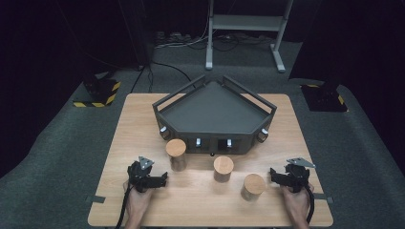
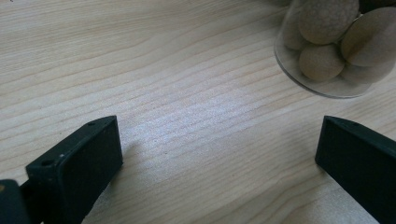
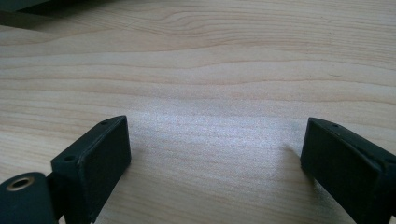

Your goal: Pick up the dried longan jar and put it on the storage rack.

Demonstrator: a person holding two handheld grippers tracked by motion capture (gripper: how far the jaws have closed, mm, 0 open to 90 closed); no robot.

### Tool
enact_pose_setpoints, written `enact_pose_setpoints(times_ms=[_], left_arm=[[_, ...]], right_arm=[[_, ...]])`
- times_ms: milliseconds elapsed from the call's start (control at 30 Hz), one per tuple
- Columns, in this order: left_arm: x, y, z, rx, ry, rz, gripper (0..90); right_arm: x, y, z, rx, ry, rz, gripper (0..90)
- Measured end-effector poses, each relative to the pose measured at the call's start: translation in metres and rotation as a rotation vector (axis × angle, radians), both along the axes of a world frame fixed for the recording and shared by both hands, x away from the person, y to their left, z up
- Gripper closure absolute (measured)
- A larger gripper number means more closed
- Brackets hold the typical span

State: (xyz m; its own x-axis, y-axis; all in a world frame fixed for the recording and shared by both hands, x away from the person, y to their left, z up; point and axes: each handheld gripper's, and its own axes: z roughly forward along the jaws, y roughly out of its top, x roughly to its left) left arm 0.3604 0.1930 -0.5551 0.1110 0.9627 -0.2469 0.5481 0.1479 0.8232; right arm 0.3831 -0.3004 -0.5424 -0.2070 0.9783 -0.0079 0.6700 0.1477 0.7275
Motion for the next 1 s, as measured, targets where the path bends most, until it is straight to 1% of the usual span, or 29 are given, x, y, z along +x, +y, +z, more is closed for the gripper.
enact_pose_setpoints(times_ms=[67,167,267,300,333,367,433,467,500,567,600,633,733,767,833,867,900,967,1000], left_arm=[[0.000,0.000,0.000,0.000,0.000,0.000,0.2],[0.000,0.000,0.000,0.002,0.001,-0.003,0.2],[-0.002,0.000,0.002,0.003,0.018,-0.019,0.2],[-0.002,0.000,0.002,0.003,0.018,-0.019,0.2],[-0.003,-0.001,0.002,-0.004,0.021,-0.023,0.2],[-0.004,-0.001,0.003,-0.014,0.026,-0.032,0.2],[-0.007,-0.004,0.006,-0.028,0.021,-0.054,0.2],[-0.010,-0.008,0.010,-0.036,0.015,-0.083,0.2],[-0.010,-0.008,0.010,-0.036,0.015,-0.083,0.2],[-0.012,-0.013,0.013,-0.035,0.005,-0.110,0.4],[-0.013,-0.016,0.015,-0.045,-0.001,-0.118,0.6],[-0.012,-0.021,0.018,-0.048,-0.003,-0.135,0.6],[-0.011,-0.026,0.021,-0.060,-0.007,-0.148,1.2],[-0.009,-0.032,0.025,-0.068,-0.014,-0.158,1.5],[-0.008,-0.033,0.026,-0.064,-0.012,-0.163,2.1],[-0.004,-0.038,0.028,-0.073,-0.018,-0.163,2.5],[-0.004,-0.038,0.028,-0.073,-0.018,-0.163,2.7],[0.002,-0.044,0.030,-0.094,-0.025,-0.159,3.4],[0.002,-0.044,0.030,-0.094,-0.025,-0.159,3.7]], right_arm=[[0.000,0.000,0.000,0.000,0.001,-0.001,7.2],[0.001,0.000,0.000,-0.001,0.007,-0.014,4.0],[0.002,0.000,-0.001,-0.004,0.015,-0.027,1.4],[0.002,0.000,-0.001,-0.004,0.015,-0.027,1.4],[0.003,0.000,-0.001,-0.005,0.017,-0.032,0.5],[0.003,0.000,-0.001,-0.003,0.020,-0.043,0.1],[0.003,0.001,-0.001,-0.001,0.020,-0.044,0.1],[0.003,0.001,-0.001,-0.001,0.021,-0.045,0.1],[0.003,0.001,-0.001,-0.001,0.021,-0.045,0.1],[0.003,0.001,-0.001,0.000,0.021,-0.045,0.1],[0.003,0.000,-0.001,0.000,0.021,-0.045,0.0],[0.003,0.001,-0.001,0.000,0.021,-0.045,0.0],[0.003,0.000,-0.001,0.000,0.021,-0.045,0.0],[0.003,0.000,-0.001,0.000,0.021,-0.045,0.0],[0.003,0.000,-0.001,0.000,0.021,-0.045,0.1],[0.003,0.000,-0.001,0.000,0.021,-0.045,0.0],[0.003,0.000,-0.001,0.000,0.021,-0.045,0.1],[0.003,0.000,-0.001,0.000,0.021,-0.045,0.0],[0.003,0.000,-0.001,0.000,0.021,-0.045,0.0]])
